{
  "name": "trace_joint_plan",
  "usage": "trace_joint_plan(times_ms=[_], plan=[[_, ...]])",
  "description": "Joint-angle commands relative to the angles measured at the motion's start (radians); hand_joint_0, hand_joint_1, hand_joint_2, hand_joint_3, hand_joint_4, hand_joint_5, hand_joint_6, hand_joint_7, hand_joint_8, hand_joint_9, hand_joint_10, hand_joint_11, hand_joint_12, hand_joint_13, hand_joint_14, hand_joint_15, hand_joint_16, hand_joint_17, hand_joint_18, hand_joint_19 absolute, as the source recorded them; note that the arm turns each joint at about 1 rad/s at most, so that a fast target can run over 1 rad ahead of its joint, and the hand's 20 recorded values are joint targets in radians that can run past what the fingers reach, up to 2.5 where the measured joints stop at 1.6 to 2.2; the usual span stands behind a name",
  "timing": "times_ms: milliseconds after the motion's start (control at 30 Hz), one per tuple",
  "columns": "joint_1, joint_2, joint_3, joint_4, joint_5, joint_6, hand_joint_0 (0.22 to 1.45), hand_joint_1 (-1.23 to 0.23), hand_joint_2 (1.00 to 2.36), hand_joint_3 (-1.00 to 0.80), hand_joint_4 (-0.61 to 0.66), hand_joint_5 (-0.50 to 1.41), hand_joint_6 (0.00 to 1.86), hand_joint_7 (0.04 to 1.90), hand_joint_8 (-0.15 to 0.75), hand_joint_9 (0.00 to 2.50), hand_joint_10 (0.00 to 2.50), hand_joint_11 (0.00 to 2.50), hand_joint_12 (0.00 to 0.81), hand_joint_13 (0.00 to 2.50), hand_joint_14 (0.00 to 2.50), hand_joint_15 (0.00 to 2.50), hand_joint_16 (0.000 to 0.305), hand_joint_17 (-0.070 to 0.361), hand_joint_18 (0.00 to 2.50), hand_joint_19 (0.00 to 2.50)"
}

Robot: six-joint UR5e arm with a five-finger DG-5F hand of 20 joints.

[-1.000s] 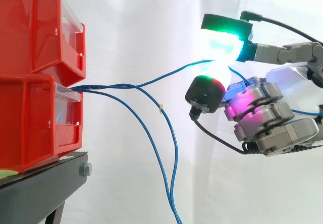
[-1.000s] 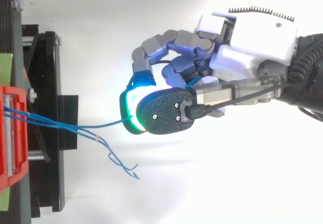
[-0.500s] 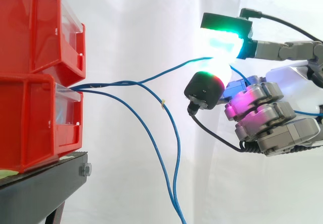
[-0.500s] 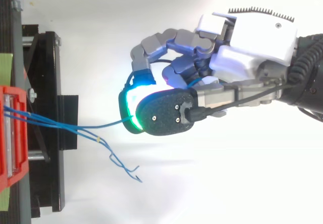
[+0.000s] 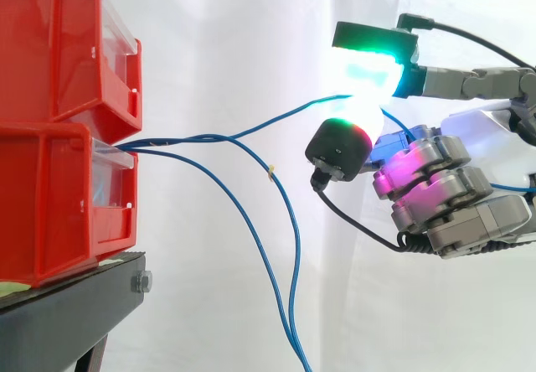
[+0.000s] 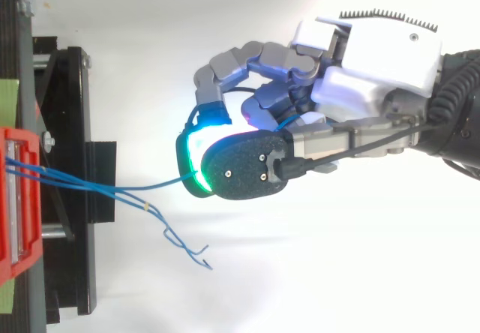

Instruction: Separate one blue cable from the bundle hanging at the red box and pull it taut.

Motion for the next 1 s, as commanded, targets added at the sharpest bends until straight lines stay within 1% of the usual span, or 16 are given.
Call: trace_joint_plan(times_ms=[0, 67, 167, 367, 567, 600, 700, 733, 967], plan=[[0.0, 0.002, -0.001, -0.001, 0.0, 0.0, 0.63, -0.74, 1.01, -0.01, -0.08, -0.14, 0.92, 1.3, 0.284, 0.84, 2.5, 1.78, 0.404, 0.91, 2.5, 2.08, 0.043, 0.097, 1.44, 1.81], [0.0, 0.002, 0.001, -0.001, 0.0, 0.0, 0.63, -0.75, 1.01, -0.01, -0.07, -0.14, 0.91, 1.3, 0.287, 0.84, 2.5, 1.83, 0.417, 0.98, 2.5, 2.11, 0.046, 0.104, 1.45, 1.76], [-0.001, 0.0, -0.001, -0.001, 0.0, 0.0, 0.63, -0.75, 1.01, 0.0, -0.06, -0.14, 0.91, 1.32, 0.29, 0.85, 2.5, 1.83, 0.418, 1.03, 2.5, 2.12, 0.047, 0.107, 1.46, 1.67], [0.0, 0.0, -0.001, 0.001, 0.002, 0.0, 0.64, -0.76, 1.01, 0.0, -0.05, -0.13, 0.91, 1.33, 0.286, 0.87, 2.5, 1.88, 0.417, 1.07, 2.5, 2.11, 0.049, 0.11, 1.48, 1.64], [0.0, 0.0, -0.001, 0.001, 0.002, 0.0, 0.64, -0.76, 1.01, 0.0, -0.05, -0.13, 0.91, 1.34, 0.278, 0.87, 2.5, 1.92, 0.42, 1.06, 2.5, 2.14, 0.048, 0.108, 1.49, 1.7], [0.0, 0.002, -0.001, 0.001, 0.002, 0.0, 0.64, -0.76, 1.01, 0.0, -0.05, -0.13, 0.91, 1.33, 0.279, 0.86, 2.5, 1.89, 0.42, 1.06, 2.5, 2.14, 0.048, 0.108, 1.49, 1.7], [0.0, 0.0, -0.001, 0.001, 0.002, 0.0, 0.64, -0.76, 1.01, 0.0, -0.05, -0.14, 0.91, 1.34, 0.277, 0.86, 2.5, 1.92, 0.415, 1.06, 2.5, 2.18, 0.048, 0.108, 1.49, 1.72], [0.0, 0.0, -0.001, 0.001, 0.002, 0.0, 0.64, -0.76, 1.01, 0.0, -0.05, -0.14, 0.91, 1.34, 0.284, 0.86, 2.5, 1.89, 0.42, 1.06, 2.5, 2.21, 0.048, 0.108, 1.49, 1.72], [0.0, 0.0, -0.001, 0.001, 0.002, 0.0, 0.64, -0.77, 1.01, 0.0, -0.05, -0.13, 0.9, 1.35, 0.278, 0.87, 2.5, 1.92, 0.42, 1.06, 2.5, 2.19, 0.048, 0.107, 1.49, 1.75]])
